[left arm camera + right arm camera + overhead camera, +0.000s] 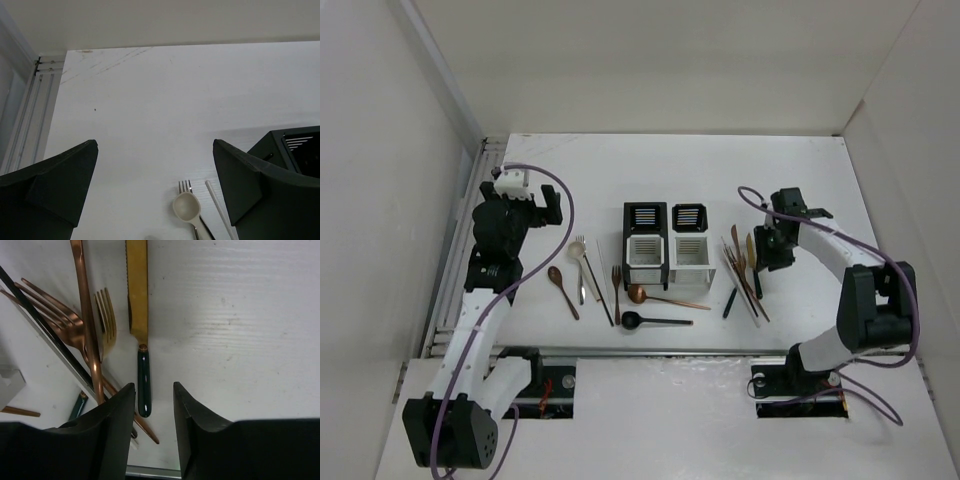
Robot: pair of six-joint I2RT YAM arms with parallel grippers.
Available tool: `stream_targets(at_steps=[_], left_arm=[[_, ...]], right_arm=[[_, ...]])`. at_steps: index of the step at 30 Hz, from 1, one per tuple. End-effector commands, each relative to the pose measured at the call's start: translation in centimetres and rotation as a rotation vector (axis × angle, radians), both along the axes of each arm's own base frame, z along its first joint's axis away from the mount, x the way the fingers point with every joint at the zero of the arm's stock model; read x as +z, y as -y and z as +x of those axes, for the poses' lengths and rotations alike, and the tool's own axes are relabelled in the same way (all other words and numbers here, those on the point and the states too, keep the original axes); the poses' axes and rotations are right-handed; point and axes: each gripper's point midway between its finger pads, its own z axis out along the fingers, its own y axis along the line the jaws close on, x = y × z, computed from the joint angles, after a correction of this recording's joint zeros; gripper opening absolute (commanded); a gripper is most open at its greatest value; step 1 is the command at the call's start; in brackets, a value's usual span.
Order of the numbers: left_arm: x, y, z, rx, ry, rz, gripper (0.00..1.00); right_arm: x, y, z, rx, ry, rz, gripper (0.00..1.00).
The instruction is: Sort the eating utensils into containers
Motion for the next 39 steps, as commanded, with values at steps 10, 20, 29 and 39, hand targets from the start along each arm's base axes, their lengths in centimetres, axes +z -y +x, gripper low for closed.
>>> stream_targets(at_steps=[10, 20, 29, 39], left_arm=[[0.1, -0.8, -0.2, 0.053, 0.035, -0.031, 1.00], [0.1, -1.6, -0.1, 0.092, 0.035, -0.037, 1.00], [-0.1, -1.4, -0.1, 0.081, 0.036, -0.038, 1.00], [-1.1, -0.9, 0.0, 0.053, 0.018, -0.049, 1.00]], right_arm=[[-3.0, -1.6, 1.5, -0.007, -0.043, -0.023, 0.40], [-3.8, -0.2, 1.4, -0.047, -0.071, -0.099, 0.03], [6.5, 2.5, 7.2, -0.144, 0.274, -0.228, 0.00], [27.4, -10.5, 11.6, -0.068, 1.174, 0.197, 0.00]])
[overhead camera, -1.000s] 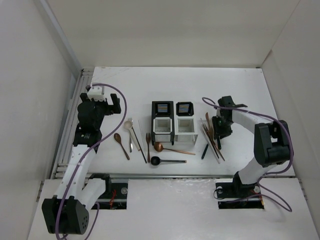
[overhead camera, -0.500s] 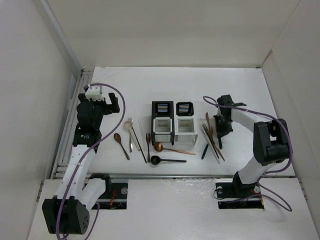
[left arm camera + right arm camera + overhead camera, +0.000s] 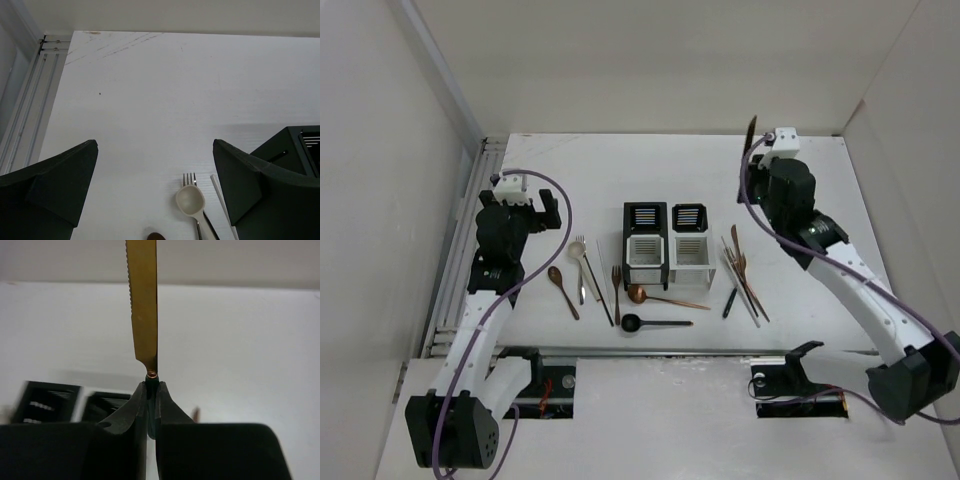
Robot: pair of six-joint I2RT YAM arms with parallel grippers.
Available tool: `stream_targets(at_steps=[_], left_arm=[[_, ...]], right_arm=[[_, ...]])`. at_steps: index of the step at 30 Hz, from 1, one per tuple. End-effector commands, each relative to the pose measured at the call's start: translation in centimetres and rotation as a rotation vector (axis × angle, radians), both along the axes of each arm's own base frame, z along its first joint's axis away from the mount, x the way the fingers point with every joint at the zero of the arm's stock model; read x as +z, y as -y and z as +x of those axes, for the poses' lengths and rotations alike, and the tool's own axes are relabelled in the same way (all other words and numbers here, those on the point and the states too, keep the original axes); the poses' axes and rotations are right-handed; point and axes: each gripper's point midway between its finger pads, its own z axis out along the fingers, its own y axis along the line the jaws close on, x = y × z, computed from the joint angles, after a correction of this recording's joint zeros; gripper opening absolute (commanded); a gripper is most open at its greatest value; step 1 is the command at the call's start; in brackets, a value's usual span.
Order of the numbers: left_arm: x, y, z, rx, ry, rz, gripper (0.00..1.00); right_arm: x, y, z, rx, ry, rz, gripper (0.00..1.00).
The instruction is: Sort the eating utensils into containers
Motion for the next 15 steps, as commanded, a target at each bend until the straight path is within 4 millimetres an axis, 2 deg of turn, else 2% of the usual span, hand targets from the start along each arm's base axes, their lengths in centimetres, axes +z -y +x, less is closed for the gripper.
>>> stream_targets(at_steps=[1, 3, 4, 7, 8, 11, 15], left_arm=[[1.4, 0.2, 0.1, -0.010, 0.055, -0.019, 1.00], [1.4, -0.1, 0.1, -0.001, 0.055, -0.019, 1.00], [1.4, -0.1, 0.1, -0.001, 0.055, -0.019, 1.00], [1.2, -0.1, 0.0, -0.001, 0.046, -0.019, 1.00], [1.2, -0.1, 0.0, -0.001, 0.046, -0.019, 1.00], [1.2, 0.0, 0.0, 0.000, 0.045, -0.031, 1.00], [1.2, 0.0, 0.0, 0.002, 0.044, -0.040, 1.00]], right_arm=[[4.6, -5.2, 1.4, 0.067, 0.233, 0.168, 0.00], [4.2, -7.8, 1.2, 0.113, 0.229, 0.184, 0.00], [3.5, -8.9, 1.7, 0.125, 0.224, 0.195, 0.00], [2.5, -11.4, 2.0, 0.188, 0.212, 0.212, 0.00], [1.0, -11.9, 2.4, 0.197, 0.181, 0.198, 0.00], [-0.5, -12.4, 2.9, 0.190, 0.144, 0.205, 0.00], [-3.6, -13.0, 2.4, 0.215, 0.083, 0.178, 0.00]])
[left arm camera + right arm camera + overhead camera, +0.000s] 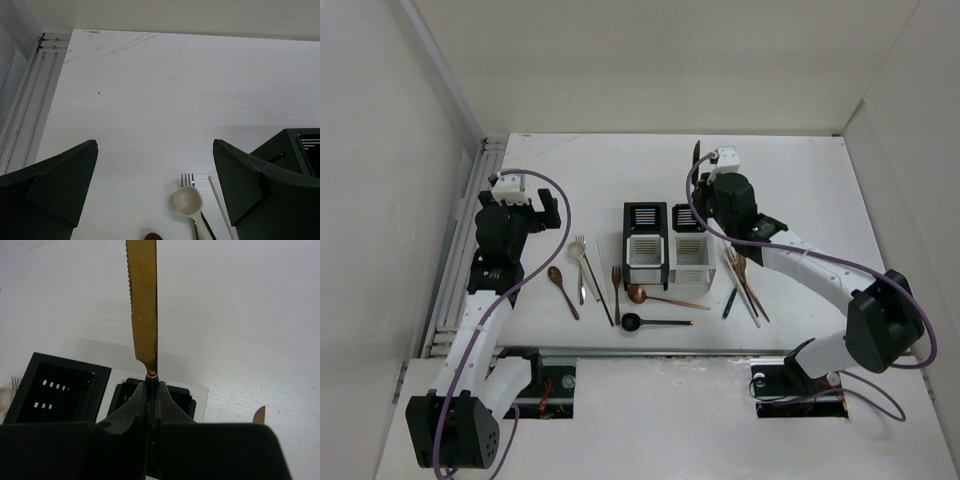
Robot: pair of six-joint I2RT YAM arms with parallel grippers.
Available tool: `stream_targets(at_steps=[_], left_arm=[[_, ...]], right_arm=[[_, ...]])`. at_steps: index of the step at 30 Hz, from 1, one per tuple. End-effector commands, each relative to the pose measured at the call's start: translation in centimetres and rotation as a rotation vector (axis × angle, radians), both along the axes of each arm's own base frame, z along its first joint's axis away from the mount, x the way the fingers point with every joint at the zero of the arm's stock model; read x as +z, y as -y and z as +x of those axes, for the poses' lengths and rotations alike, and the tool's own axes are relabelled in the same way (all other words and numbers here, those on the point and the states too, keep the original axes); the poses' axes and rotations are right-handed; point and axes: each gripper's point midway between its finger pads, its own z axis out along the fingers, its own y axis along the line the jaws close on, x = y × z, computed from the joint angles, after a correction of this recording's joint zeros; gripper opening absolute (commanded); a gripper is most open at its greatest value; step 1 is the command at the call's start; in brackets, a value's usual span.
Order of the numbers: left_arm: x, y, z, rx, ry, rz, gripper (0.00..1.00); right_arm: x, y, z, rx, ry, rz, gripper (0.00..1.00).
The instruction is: Sort the eating utensils into containers
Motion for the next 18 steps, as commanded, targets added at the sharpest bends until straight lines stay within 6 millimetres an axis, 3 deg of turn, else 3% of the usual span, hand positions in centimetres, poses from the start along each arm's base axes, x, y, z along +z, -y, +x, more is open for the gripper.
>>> stream_targets(at_steps=[1, 6, 11, 13, 14, 18], left_arm=[[1.2, -0.1, 0.0, 0.006, 0.047, -0.020, 1.00], [1.5, -0.1, 0.0, 0.005, 0.065, -0.020, 1.00], [1.3, -0.5, -0.2, 0.022, 0.066, -0.009, 1.00], [1.6, -0.6, -0.1, 0.031, 0.076, 0.001, 1.00], [1.6, -0.7, -0.1, 0.031, 0.076, 0.001, 1.00], [1.4, -0.7, -0.3, 0.031, 0.076, 0.001, 1.00]], right_arm=[[2.1, -1.3, -0.1, 0.031, 0.068, 0.082, 0.00], [-2.2, -1.5, -0.8, 0.072, -0.008, 0.019, 0.00], [-3.6, -2.3, -1.2, 0.118, -0.042, 0.017, 0.02], [-4.1, -2.4, -1.2, 0.126, -0.054, 0.013, 0.13], [-4.5, -2.5, -1.1, 0.126, -0.062, 0.008, 0.26], [-4.0, -2.9, -1.2, 0.151, -0.054, 0.012, 0.47]])
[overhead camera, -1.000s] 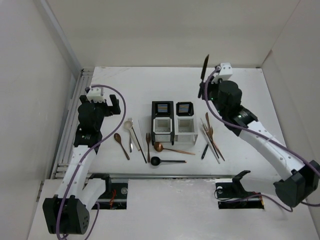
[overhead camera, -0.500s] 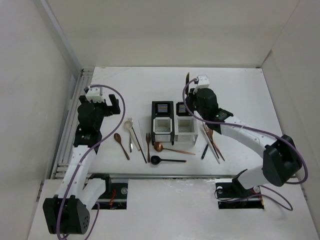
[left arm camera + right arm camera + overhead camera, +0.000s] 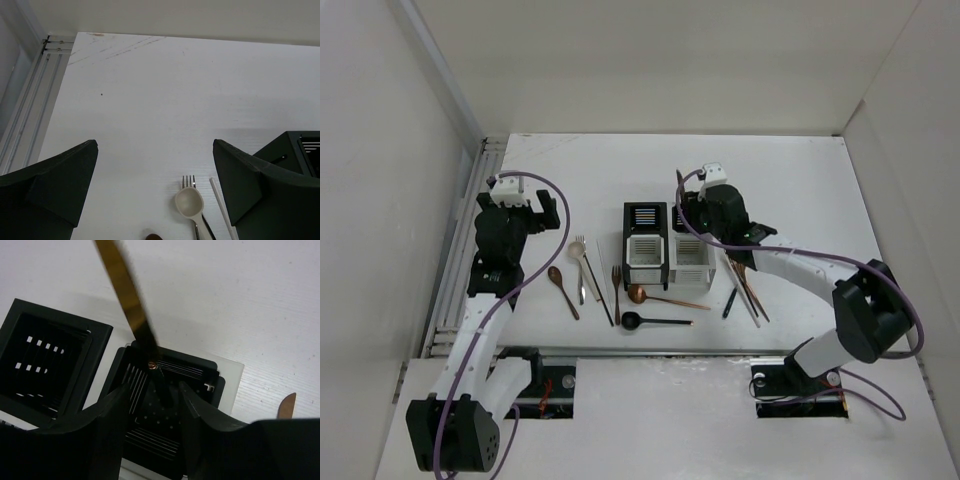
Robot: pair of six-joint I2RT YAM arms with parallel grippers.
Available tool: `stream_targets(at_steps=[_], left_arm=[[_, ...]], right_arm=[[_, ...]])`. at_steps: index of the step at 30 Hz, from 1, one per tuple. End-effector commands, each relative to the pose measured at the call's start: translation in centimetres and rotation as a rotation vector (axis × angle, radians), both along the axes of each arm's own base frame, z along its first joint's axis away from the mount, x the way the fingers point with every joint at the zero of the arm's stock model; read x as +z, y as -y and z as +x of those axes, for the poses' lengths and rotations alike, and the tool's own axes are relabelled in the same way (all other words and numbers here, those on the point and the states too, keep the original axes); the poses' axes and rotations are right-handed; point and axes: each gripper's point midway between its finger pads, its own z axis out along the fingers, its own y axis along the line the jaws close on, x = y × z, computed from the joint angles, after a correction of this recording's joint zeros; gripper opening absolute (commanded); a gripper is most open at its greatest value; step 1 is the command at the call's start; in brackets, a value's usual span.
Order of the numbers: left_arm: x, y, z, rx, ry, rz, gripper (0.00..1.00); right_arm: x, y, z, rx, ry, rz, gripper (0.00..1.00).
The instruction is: Sort the eating utensils into containers
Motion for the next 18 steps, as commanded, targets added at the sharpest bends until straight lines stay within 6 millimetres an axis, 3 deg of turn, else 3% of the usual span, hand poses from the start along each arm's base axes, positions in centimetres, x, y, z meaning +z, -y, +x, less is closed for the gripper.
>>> stream_targets(at_steps=[1, 5, 8, 10, 12, 15, 16, 17, 18], left_arm=[[1.3, -0.4, -0.1, 0.016, 0.060, 0.005, 1.00], [1.3, -0.4, -0.1, 0.016, 0.060, 0.005, 1.00], [1.3, -0.4, -0.1, 0.016, 0.060, 0.005, 1.00], [1.3, -0.4, -0.1, 0.016, 0.060, 0.005, 1.00], [1.3, -0.4, -0.1, 0.016, 0.060, 0.005, 1.00], [0.9, -0.4, -0.2, 0.016, 0.051, 0.006, 1.00], [0.9, -0.4, -0.2, 0.016, 0.051, 0.006, 1.00], [0.9, -0.4, -0.2, 0.016, 0.051, 0.006, 1.00], [0.9, -0.4, -0.2, 0.016, 0.051, 0.006, 1.00]], right_arm=[[2.8, -1.7, 0.6, 0.050, 0.075, 0.063, 0.49], [5.4, -1.7, 0.7, 0.057, 0.132, 0.080, 0.55], [9.8, -1.1, 0.4, 0.055, 0.214, 0.105, 0.63], [12.2, 0.2, -0.5, 0.032, 0.238, 0.099, 0.73], [13.0, 1.8, -1.1, 0.004, 0.224, 0.083, 0.76], [11.4, 6.0, -2.2, -0.065, 0.116, 0.007, 0.73], [9.0, 7.4, -3.1, -0.078, 0.019, -0.048, 0.69], [7.9, 8.5, -3.5, -0.092, -0.032, -0.069, 0.53], [6.4, 9.0, -4.1, -0.076, -0.101, -0.077, 0.44]])
